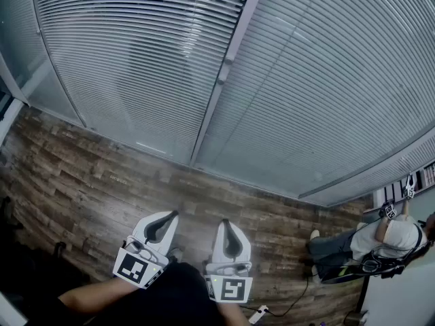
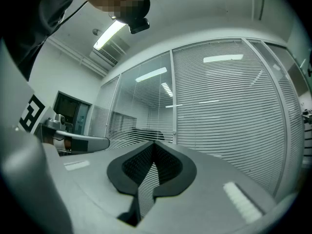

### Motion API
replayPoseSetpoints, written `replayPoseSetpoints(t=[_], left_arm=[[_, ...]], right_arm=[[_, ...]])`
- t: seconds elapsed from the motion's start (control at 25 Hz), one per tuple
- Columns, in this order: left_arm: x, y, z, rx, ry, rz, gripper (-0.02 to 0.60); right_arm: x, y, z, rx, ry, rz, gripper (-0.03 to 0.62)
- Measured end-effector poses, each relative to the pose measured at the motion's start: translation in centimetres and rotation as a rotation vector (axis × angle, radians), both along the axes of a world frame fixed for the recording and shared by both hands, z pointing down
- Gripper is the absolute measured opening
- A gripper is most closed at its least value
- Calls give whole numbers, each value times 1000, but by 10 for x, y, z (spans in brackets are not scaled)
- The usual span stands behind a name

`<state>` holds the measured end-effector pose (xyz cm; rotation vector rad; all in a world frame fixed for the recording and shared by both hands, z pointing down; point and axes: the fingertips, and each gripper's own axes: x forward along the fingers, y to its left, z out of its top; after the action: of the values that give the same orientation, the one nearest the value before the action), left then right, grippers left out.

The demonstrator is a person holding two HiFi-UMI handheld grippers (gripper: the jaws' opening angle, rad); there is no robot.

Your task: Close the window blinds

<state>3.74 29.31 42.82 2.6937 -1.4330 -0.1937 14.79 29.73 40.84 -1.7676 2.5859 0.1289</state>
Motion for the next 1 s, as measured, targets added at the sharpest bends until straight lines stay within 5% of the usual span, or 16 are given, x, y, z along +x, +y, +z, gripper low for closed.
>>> replayPoseSetpoints(t=[1.0], left_arm=[[-5, 0, 10, -44, -5, -79, -2]], right_arm=[[26, -9, 15, -41, -49, 9, 8]])
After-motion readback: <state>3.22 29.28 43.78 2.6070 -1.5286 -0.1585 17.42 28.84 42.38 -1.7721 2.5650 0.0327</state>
